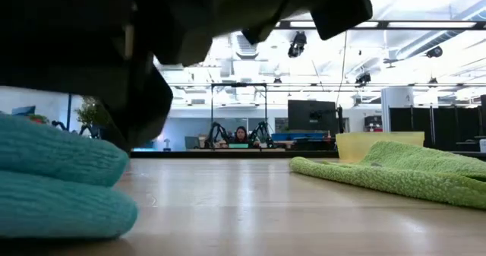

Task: Roll microfiber towels into tight, uniform cylinder then place into a basket
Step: Roll the blue microfiber towel

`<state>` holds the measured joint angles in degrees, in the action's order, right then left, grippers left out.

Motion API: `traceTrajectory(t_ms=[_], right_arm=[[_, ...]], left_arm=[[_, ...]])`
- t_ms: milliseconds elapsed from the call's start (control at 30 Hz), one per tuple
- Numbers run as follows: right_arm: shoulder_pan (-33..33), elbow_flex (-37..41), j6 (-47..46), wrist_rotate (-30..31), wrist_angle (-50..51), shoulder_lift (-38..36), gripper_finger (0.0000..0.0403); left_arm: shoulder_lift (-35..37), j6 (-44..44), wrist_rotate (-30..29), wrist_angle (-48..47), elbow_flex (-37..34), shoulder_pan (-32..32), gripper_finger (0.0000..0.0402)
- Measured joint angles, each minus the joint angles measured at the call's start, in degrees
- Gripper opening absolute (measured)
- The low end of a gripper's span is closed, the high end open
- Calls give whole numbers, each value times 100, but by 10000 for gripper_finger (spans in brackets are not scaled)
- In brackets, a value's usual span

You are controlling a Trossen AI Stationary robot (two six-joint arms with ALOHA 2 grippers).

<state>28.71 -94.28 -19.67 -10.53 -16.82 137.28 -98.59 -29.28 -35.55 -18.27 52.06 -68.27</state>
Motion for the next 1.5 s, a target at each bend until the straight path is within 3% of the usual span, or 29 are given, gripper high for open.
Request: traceTrajectory(t_ms=[133,267,567,700,1000,1300,1500], right_arm=[[2,52,-263,6,-5,-1,9],[-21,229,-497,138,-10,-1,9],[-18,645,-873,537,-128,-179,9],[33,1059,-1056,915,-424,-475,9],[198,2188,-1592,1890,-886,-931,9],[214,2721,-1726,1920,-1853,-958,9],[219,2757,-1719,1917,-1857,-962,9]], left_arm=[[0,-4,-7,-362,110,-17,158],[2,-7,-374,-416,145,-15,184],[-316,242,-216,251,150,31,234],[-512,442,-158,383,189,-45,235],[-817,413,-614,440,183,-22,234],[-826,744,-752,95,206,4,200],[-827,1721,-727,-738,489,-9,187]])
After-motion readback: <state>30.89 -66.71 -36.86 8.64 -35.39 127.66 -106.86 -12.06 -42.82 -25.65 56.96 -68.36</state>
